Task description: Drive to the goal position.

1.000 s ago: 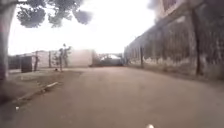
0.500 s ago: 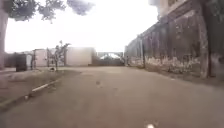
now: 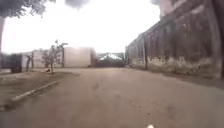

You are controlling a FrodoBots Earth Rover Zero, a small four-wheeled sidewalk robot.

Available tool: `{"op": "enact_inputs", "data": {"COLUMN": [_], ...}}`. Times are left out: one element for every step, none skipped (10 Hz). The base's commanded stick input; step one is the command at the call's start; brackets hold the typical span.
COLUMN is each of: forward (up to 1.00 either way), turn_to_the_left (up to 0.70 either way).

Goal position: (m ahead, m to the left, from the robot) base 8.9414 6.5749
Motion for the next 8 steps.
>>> {"op": "enact_inputs", "data": {"forward": [1.0, 1.0, 1.0, 1.0, 1.0, 1.0, 1.0, 1.0], "turn_to_the_left": [0.0, 0.0, 0.0, 0.0, 0.0, 0.0, 0.0, 0.0]}}
